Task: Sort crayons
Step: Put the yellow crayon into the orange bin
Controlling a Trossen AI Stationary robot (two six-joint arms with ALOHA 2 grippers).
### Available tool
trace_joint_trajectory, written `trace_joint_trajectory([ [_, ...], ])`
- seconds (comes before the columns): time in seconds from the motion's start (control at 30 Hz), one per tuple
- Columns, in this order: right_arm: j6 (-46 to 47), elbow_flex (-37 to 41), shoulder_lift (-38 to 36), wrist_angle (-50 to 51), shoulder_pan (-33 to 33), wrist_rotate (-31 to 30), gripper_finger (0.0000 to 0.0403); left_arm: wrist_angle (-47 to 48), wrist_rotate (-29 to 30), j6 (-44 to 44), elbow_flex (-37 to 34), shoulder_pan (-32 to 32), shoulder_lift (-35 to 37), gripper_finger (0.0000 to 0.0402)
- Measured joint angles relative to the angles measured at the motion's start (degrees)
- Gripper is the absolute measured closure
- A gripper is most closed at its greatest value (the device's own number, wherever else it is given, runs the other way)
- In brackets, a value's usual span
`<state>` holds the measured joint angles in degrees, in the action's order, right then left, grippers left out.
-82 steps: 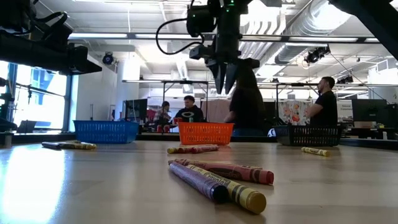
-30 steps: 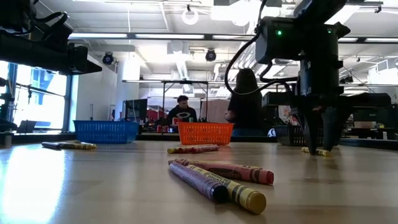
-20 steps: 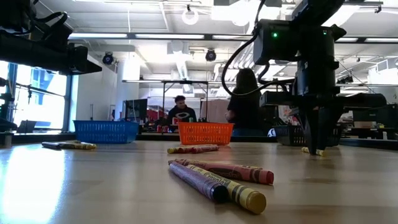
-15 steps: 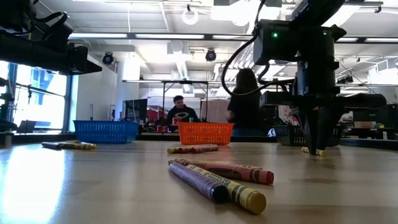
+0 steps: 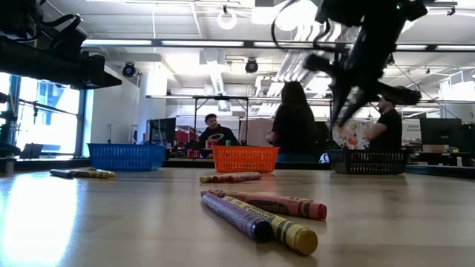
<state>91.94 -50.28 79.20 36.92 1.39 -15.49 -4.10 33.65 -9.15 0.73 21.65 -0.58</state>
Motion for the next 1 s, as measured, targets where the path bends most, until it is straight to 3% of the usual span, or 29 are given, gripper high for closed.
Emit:
trace_joint_trajectory([
  [0.17,-13.31,-0.11,-2.42,-11.37,-4.55,-5.52,0.0388,0.0,0.0,0.0,-0.01,0.0,-0.02,0.0342],
  [0.4,-30.01,-0.17,-0.27,-28.75,-13.3,-5.28,0.0387,0.0,-0.01,0.0,0.0,0.0,-0.02,0.0342],
  [0.5,-34.94,-0.2,1.97,-35.61,-16.43,-2.24,0.0387,0.0,0.02,0.0,0.0,0.0,-0.02,0.0342],
  [0.73,-41.01,-0.22,9.73,-48.69,-20.51,3.91,0.0387,0.0,0.0,0.0,0.0,0.02,-0.02,0.0342],
  [1.0,-43.8,-1.44,18.76,-57.41,-22.1,5.55,0.0387,0.0,-0.01,0.0,-0.01,0.0,-0.02,0.0342],
])
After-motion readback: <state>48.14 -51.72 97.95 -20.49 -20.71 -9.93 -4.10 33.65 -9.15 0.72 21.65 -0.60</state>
